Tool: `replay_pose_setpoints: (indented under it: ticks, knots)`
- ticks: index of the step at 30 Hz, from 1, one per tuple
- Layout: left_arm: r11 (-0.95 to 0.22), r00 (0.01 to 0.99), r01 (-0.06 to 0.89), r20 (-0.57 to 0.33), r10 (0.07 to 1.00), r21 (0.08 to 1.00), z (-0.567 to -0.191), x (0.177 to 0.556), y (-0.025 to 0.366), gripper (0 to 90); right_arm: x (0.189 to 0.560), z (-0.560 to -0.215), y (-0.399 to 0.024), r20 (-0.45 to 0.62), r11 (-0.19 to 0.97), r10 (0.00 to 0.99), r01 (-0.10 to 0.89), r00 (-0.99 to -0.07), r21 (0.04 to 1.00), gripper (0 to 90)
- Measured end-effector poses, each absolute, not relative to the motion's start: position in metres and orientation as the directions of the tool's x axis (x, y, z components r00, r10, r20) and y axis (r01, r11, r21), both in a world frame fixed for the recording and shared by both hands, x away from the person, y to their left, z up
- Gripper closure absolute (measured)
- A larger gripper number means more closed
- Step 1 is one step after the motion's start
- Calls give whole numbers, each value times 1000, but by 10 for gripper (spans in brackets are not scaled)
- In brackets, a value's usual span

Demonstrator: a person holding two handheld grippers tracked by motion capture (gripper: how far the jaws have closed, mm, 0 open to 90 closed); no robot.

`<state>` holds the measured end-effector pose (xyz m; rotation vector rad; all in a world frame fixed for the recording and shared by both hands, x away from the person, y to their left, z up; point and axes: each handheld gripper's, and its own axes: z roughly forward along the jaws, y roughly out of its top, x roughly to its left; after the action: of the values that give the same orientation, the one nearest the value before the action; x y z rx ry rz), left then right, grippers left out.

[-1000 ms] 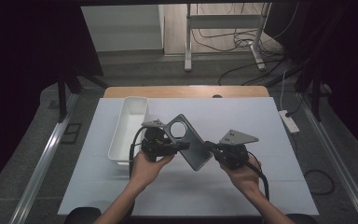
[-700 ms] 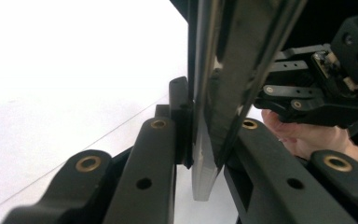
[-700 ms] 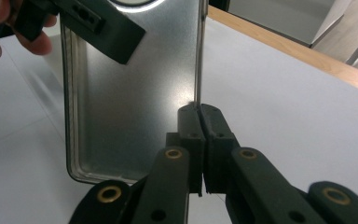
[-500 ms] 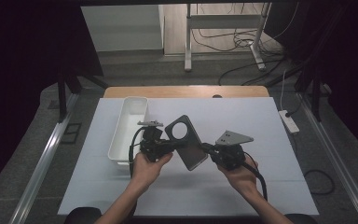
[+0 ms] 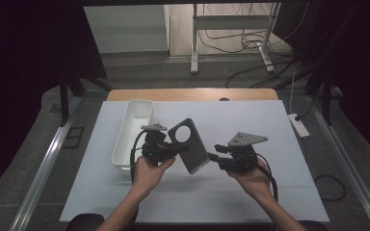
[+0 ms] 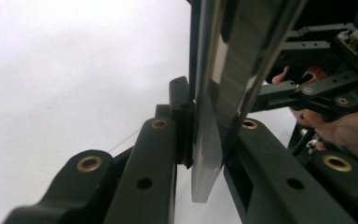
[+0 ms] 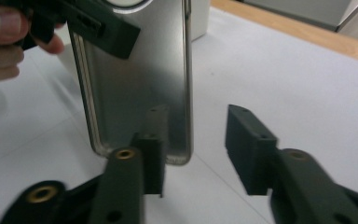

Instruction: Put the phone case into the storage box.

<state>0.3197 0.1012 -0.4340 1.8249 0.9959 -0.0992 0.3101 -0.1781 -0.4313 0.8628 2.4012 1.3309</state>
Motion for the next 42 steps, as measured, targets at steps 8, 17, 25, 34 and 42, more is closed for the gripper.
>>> replay_pose_setpoints:
  ticks: [8,17,25,34,42]
  knots:
    - [-210,693,637,-430,579,742,-433,320,105,842,314,-432,-182,90,415,567,379,-818,827,350]
    - [-274,745,605,-409,526,748,-433,321,107,841,316,-433,-183,132,409,560,411,-818,815,194]
    - [-320,790,565,-386,477,760,-427,319,105,841,316,-434,-181,147,431,526,412,-837,803,168]
    - [-367,838,520,-378,394,771,-424,314,96,841,314,-437,-174,170,455,467,401,-868,795,231]
    - [-390,866,486,-370,338,782,-423,310,87,840,309,-440,-163,200,496,377,379,-904,781,388]
